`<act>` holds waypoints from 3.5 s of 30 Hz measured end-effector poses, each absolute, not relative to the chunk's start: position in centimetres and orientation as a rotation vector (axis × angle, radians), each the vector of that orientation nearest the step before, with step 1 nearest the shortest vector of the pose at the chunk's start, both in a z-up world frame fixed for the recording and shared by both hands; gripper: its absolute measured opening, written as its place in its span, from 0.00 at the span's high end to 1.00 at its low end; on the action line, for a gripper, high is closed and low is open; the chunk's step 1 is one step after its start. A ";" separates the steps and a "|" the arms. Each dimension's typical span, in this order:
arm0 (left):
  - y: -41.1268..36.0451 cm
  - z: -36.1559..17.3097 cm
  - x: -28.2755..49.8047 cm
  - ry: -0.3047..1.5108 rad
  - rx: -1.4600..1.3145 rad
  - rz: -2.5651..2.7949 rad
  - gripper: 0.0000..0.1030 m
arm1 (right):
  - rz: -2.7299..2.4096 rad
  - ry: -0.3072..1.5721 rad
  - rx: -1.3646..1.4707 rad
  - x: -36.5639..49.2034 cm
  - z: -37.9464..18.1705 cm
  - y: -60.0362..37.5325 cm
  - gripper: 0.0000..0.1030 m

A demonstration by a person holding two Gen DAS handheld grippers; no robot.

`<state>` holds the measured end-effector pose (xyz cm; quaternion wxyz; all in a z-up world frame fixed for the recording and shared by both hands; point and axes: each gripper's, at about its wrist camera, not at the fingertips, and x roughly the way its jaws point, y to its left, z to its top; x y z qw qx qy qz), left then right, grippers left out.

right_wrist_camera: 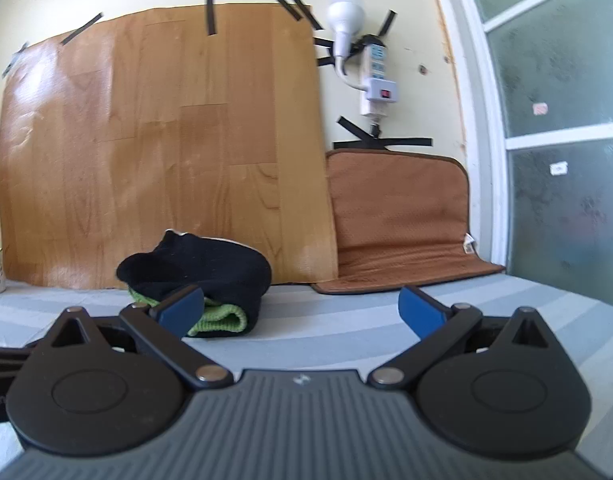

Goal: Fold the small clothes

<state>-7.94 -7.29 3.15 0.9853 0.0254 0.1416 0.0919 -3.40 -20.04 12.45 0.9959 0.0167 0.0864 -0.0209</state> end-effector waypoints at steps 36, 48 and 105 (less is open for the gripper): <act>-7.6 3.1 -8.3 0.262 0.082 0.155 0.00 | -0.031 0.196 0.026 -3.0 12.5 -19.9 0.00; -7.5 3.1 -8.2 0.265 0.078 0.153 0.00 | -0.029 0.198 0.043 -3.0 12.5 -20.1 0.00; -7.5 3.3 -8.4 0.259 0.088 0.172 0.00 | -0.012 0.205 0.077 -2.9 12.5 -20.4 0.00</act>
